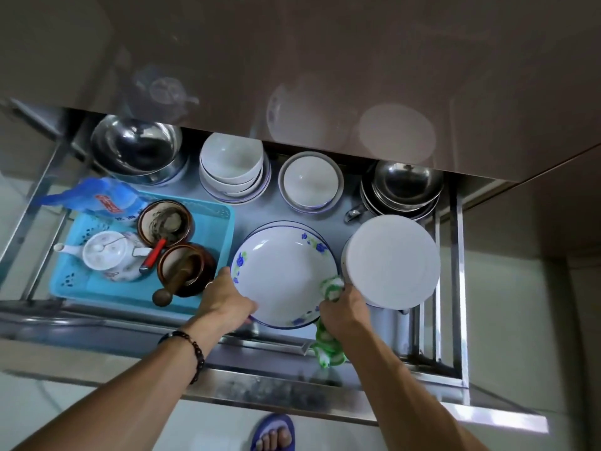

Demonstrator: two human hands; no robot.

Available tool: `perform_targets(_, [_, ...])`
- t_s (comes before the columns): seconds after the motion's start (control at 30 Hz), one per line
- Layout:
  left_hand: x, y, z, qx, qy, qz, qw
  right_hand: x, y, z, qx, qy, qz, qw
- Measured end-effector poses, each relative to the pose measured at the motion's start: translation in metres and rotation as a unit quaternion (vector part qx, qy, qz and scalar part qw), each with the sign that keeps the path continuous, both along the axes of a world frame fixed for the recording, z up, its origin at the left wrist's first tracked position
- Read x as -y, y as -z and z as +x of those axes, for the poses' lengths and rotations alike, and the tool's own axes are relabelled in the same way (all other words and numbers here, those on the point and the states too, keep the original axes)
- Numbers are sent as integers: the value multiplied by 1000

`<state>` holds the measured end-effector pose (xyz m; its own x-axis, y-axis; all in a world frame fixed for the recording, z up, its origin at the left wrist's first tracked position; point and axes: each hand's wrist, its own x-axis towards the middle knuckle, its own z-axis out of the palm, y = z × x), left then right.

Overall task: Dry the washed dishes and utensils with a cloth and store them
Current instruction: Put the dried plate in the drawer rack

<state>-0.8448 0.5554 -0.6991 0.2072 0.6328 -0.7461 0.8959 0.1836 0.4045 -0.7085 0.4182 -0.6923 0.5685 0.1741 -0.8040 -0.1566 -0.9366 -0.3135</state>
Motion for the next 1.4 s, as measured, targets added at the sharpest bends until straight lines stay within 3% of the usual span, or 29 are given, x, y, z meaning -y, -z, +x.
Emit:
perform_targets(0.23, [14,-2,12,-51,-2,-8,999,3,-4,2,-10,-47,-13,999])
perform_targets(0.5, [21,-14,24,-91,19,-19,995,3,-37,0,41,-97,-3,994])
perform_targets(0.7, [29,-54,17,-66,99,-4,993,10,-63,-2,32,-119,9,992])
perform_targets(0.93, [41,-57,15,-33,53,-78,995,11,-54,-10,-45,-105,8,993])
perform_targets(1.17, [36,-43,13,-6,21,-77,997,-4,-32,-11,-44,-90,19,995])
perform_targets(1.27, [33,-54,7,-7,65,-46,997,1,-41,-15,-3,-93,11,996])
perform_targets(1.4, [32,-98,4,12,175,59,983,4,-86,-6,45,-105,30,993])
